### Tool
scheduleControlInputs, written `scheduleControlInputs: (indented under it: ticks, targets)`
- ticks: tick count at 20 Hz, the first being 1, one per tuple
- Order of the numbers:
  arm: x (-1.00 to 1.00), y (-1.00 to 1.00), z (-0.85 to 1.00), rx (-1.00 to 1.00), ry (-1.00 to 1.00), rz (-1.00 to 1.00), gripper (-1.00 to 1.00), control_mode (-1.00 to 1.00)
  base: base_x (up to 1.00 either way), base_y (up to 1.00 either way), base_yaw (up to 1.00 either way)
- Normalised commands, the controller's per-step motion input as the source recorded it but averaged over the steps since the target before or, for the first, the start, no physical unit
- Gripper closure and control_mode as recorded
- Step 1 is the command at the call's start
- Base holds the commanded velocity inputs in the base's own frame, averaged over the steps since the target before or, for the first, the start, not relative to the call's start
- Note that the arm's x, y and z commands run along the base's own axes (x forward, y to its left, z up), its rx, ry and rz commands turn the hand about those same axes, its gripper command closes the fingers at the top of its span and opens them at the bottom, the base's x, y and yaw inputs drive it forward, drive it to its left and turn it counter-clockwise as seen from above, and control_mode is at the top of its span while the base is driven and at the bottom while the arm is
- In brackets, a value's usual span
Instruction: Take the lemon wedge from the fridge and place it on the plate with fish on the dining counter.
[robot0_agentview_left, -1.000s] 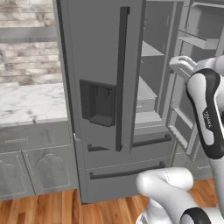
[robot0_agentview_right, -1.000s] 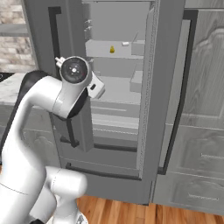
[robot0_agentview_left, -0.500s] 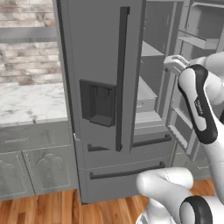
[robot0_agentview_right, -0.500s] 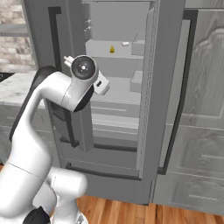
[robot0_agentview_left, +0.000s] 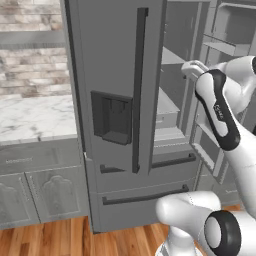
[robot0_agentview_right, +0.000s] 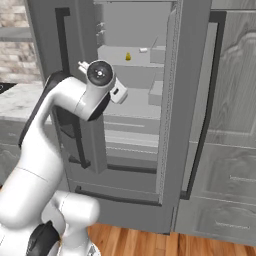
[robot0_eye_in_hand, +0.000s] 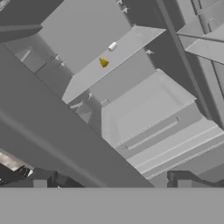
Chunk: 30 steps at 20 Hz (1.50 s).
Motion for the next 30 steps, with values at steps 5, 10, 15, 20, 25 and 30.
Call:
scheduleControlInputs:
  ticks: [5,10,15,20,25,30]
  targets:
    - [0.45,0.0,-0.12,0.0,0.0,0.0,-1.0,-1.0,0.0,0.0,0.0]
    - [0.45,0.01,-0.15,0.0,0.0,0.0,-1.0,-1.0,0.0,0.0,0.0]
    - [0.42,0.22,-0.11,0.0,0.0,0.0,-1.0,-1.0,0.0,0.0,0.0]
    - [0.25,0.41,-0.03,0.0,0.0,0.04,-1.0,-1.0,0.0,0.0,0.0]
    - [-0.08,-0.05,0.0,0.08,0.02,0.05,-1.0,-1.0,0.0,0.0,0.0]
    - [-0.35,-0.8,0.0,0.16,-0.02,-0.1,-1.0,-1.0,0.0,0.0,0.0]
